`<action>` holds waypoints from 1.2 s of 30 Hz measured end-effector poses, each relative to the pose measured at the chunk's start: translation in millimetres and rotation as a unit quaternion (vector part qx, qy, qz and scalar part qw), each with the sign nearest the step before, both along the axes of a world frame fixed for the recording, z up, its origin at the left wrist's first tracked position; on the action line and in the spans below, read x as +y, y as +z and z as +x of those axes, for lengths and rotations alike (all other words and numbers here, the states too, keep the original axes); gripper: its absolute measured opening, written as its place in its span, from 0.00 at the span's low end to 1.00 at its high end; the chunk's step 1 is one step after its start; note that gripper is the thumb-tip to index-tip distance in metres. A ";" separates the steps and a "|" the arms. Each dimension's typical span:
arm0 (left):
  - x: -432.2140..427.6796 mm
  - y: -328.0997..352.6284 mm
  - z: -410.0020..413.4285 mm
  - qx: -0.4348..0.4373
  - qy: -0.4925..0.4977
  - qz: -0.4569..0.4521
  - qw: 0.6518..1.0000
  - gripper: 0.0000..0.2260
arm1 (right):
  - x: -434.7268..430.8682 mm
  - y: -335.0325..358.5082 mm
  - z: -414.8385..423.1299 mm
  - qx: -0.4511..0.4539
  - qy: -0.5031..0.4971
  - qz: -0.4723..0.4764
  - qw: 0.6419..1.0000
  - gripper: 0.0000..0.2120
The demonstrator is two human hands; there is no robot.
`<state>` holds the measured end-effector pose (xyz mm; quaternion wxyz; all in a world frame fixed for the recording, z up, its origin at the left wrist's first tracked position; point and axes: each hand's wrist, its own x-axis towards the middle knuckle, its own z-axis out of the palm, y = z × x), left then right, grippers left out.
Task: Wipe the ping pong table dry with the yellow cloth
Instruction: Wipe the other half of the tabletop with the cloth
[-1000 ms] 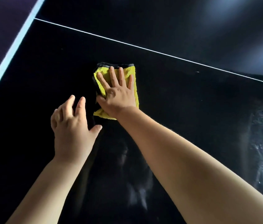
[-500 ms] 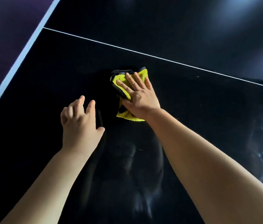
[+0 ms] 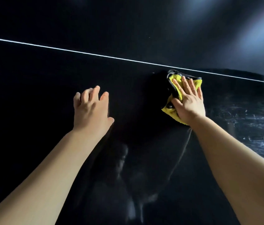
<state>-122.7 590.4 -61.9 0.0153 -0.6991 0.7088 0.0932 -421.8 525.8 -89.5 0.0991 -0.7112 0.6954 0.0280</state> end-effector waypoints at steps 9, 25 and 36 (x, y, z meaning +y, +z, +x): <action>-24.5 -23.0 -33.9 0.049 -0.019 0.047 0.997 0.32 | -56.1 -15.3 -34.8 0.015 -0.115 0.003 0.993 0.31; -4.5 -36.0 30.8 0.143 -0.007 -0.061 0.988 0.32 | -82.9 -26.5 125.3 0.032 -0.023 0.006 0.999 0.32; 45.3 -40.0 201.7 0.130 0.119 -0.078 0.981 0.31 | -73.1 -28.1 319.7 0.034 0.052 0.007 0.998 0.32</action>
